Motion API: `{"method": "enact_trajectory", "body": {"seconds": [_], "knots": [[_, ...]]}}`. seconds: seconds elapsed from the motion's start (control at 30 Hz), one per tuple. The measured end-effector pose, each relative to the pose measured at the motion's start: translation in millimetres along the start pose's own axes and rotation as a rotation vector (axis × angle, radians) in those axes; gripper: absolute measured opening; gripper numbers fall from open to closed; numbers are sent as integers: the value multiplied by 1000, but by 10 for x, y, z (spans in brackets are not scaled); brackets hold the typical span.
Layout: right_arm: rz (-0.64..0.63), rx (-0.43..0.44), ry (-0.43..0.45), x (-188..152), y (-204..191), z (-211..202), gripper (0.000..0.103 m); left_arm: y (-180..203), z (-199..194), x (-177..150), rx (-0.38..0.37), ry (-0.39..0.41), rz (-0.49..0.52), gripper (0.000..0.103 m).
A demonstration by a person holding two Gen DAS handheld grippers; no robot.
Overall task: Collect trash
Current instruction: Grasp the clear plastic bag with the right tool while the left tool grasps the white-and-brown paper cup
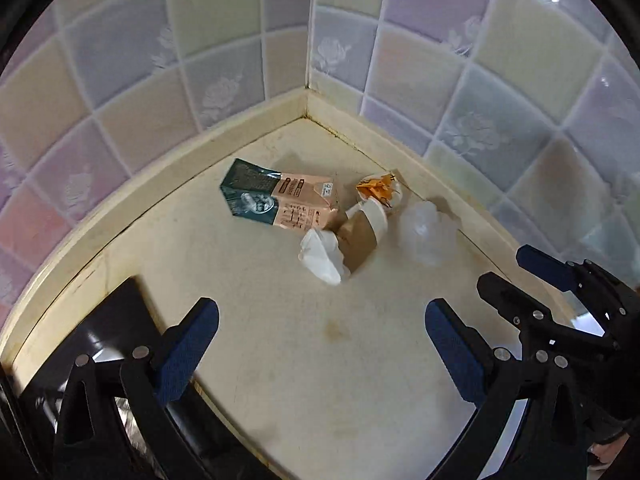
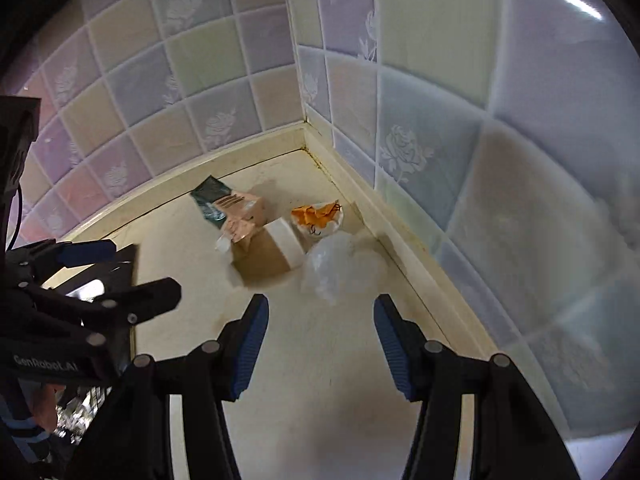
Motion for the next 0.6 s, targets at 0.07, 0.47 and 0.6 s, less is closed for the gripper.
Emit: {"method": "enact_trajectory", "body": {"seconds": [0.07,0.47,0.6], "knots": [[-13,-24,-8,31,15,206,55,-41,225,103,-17,-14,4,102],[-34,-20,-65,46,13,909,55,-237,870,314,-76,-70,19,102],[16,31,-76,-19,36,949,50,-188,1009,320,-107,-93,17,102]]}}
Point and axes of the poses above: each gripper's, at about its wrist camera, not at the fingertips, and z roughly the way its jaws point, y to its right, x to its top, the point moved 9 cm from there along z, roughly the way its jaws point, and after that the axes turned 8 degrees about -x, right-handed, at the moved point
